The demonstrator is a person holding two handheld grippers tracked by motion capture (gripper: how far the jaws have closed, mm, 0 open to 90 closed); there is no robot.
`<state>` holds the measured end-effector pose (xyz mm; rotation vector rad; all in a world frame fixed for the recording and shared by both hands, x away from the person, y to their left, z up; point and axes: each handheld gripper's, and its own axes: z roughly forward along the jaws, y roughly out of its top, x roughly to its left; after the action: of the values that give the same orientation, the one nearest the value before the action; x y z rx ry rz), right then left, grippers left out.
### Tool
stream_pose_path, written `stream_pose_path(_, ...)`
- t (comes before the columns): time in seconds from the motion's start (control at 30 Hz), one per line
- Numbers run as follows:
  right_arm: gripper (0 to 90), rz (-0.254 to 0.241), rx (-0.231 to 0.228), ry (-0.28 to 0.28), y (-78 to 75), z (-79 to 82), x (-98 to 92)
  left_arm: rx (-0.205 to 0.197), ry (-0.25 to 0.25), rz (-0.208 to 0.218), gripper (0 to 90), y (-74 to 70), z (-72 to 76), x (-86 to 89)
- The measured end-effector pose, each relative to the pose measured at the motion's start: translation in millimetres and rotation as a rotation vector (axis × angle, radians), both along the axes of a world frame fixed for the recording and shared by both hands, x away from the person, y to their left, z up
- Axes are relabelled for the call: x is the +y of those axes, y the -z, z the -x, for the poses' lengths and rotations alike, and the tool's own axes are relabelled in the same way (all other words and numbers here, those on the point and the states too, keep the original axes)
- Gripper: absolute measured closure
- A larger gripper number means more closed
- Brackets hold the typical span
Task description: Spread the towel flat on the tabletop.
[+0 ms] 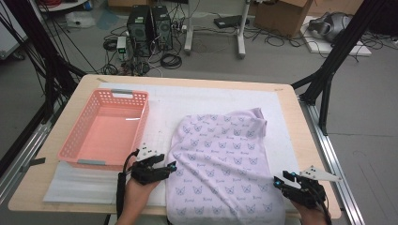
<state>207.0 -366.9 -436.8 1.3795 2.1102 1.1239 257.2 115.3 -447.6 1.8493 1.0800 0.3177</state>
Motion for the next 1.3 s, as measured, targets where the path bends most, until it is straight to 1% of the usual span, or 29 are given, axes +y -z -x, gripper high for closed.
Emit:
stream_pose_path(0.13, 50.7, -0.008, 0.01, -0.003, 2.6, -5.3, -0.1, 0.003, 0.022, 0.02, 42.0, -1.7, 15.9, 2.7)
stream_pose_path(0.2, 50.8, -0.007, 0.019, -0.003, 4.0, -8.0, 0.5, 0.018, 0.033, 0.037, 42.1, -1.7, 22.2, 4.3)
stream_pose_path(0.27, 51.9, -0.008, 0.026, -0.008, 6.0, -11.1, 1.3, 0.032, 0.041, 0.038, 42.4, 0.5, 26.5, 5.3)
stream_pose_path(0.3, 52.8, -0.01, 0.032, -0.012, 6.9, -12.6, 1.5, 0.048, 0.05, 0.036, 43.0, 3.1, 27.4, 4.0)
stream_pose_path(0.33, 53.0, -0.011, 0.034, -0.012, 8.1, -14.0, 2.2, 0.062, 0.061, 0.023, 43.2, 6.2, 27.7, 1.1)
stream_pose_path(0.4, 53.6, -0.008, 0.039, -0.01, 9.7, -16.4, 2.8, 0.038, 0.061, -0.008, 44.8, 7.7, 30.5, -4.2)
stream_pose_path(0.43, 53.7, -0.01, 0.036, -0.009, 10.1, -17.3, 3.3, 0.035, 0.065, -0.02, 48.5, 7.6, 31.2, -6.9)
stream_pose_path(0.47, 53.7, -0.012, 0.034, -0.007, 9.8, -17.4, 4.1, 0.01, 0.05, -0.058, 52.5, 7.6, 33.6, -10.4)
stream_pose_path(0.5, 53.7, -0.013, 0.03, -0.007, 9.0, -17.5, 4.3, -0.023, 0.035, -0.11, 61.7, 7.5, 36.2, -13.5)
stream_pose_path(0.53, 53.8, -0.026, 0.022, -0.002, 7.9, -17.7, 4.2, -0.028, 0.037, -0.121, 72.4, 7.2, 36.2, -13.6)
stream_pose_path(0.57, 54.2, -0.042, 0.012, 0.003, 6.7, -17.9, 3.8, -0.008, 0.052, -0.095, 81.7, 7.2, 35.4, -12.7)
stream_pose_path(0.6, 54.8, -0.055, 0.005, 0.004, 5.5, -18.0, 3.6, -0.006, 0.046, -0.09, 86.2, 7.4, 35.9, -12.6)
stream_pose_path(0.63, 55.0, -0.059, 0.007, 0.007, 4.6, -18.3, 4.0, -0.012, 0.051, -0.097, 86.8, 7.2, 36.9, -11.9)
stream_pose_path(0.67, 55.1, -0.056, 0.005, 0.006, 5.0, -18.9, 4.9, -0.004, 0.053, -0.098, 87.1, 6.3, 38.2, -9.9)
stream_pose_path(0.73, 55.2, -0.047, 0.018, -0.003, 6.3, -18.9, 7.2, 0.002, 0.053, -0.102, 87.3, 4.7, 41.6, -2.0)
stream_pose_path(0.77, 55.2, -0.043, 0.019, -0.011, 6.9, -18.5, 8.3, 0.01, 0.051, -0.092, 87.3, 4.1, 44.7, 6.4)
stream_pose_path(0.87, 49.8, -0.053, 0.049, -0.051, 10.0, -16.1, 17.1, 0.015, 0.036, -0.087, 87.2, 4.4, 52.8, 21.8)
stream_pose_path(0.9, 49.9, -0.048, 0.059, -0.064, 11.5, -15.4, 21.4, 0.018, 0.043, -0.074, 87.1, 5.0, 54.0, 24.6)
stream_pose_path(0.93, 48.8, -0.029, 0.062, -0.077, 13.3, -15.5, 25.8, 0.017, 0.047, -0.067, 86.8, 5.8, 54.7, 25.4)
stream_pose_path(0.97, 49.4, 0.002, 0.046, -0.073, 14.0, -14.5, 30.4, 0.016, 0.048, -0.062, 86.4, 6.4, 54.7, 24.5)
stream_pose_path(1.0, 50.9, 0.025, 0.039, -0.069, 13.7, -13.4, 33.9, 0.01, 0.051, -0.061, 85.1, 6.9, 54.5, 23.1)
stream_pose_path(1.03, 57.2, 0.049, 0.032, -0.065, 13.5, -12.3, 35.8, 0.009, 0.052, -0.056, 82.2, 7.4, 54.2, 21.5)
stream_pose_path(1.07, 68.3, 0.075, 0.02, -0.066, 13.0, -10.8, 36.6, 0.009, 0.052, -0.051, 76.6, 7.5, 53.8, 20.6)
stream_pose_path(1.1, 80.1, 0.06, 0.033, -0.088, 12.1, -9.9, 35.6, 0.005, 0.048, -0.037, 70.3, 7.7, 53.5, 19.2)
stream_pose_path(1.13, 82.0, 0.053, 0.041, -0.099, 11.8, -9.0, 34.9, -0.004, 0.052, -0.032, 67.2, 7.4, 53.5, 18.5)
stream_pose_path(1.17, 83.0, 0.058, 0.041, -0.105, 11.5, -7.5, 34.4, -0.013, 0.051, -0.025, 64.1, 6.9, 53.2, 17.7)
stream_pose_path(1.23, 83.6, 0.05, 0.064, -0.11, 9.7, -3.4, 31.2, -0.02, 0.05, -0.004, 54.9, 5.8, 52.4, 16.7)
stream_pose_path(1.3, 83.6, 0.061, 0.068, -0.106, 8.5, 4.5, 25.2, -0.034, 0.048, 0.013, 51.3, 5.1, 52.0, 15.5)
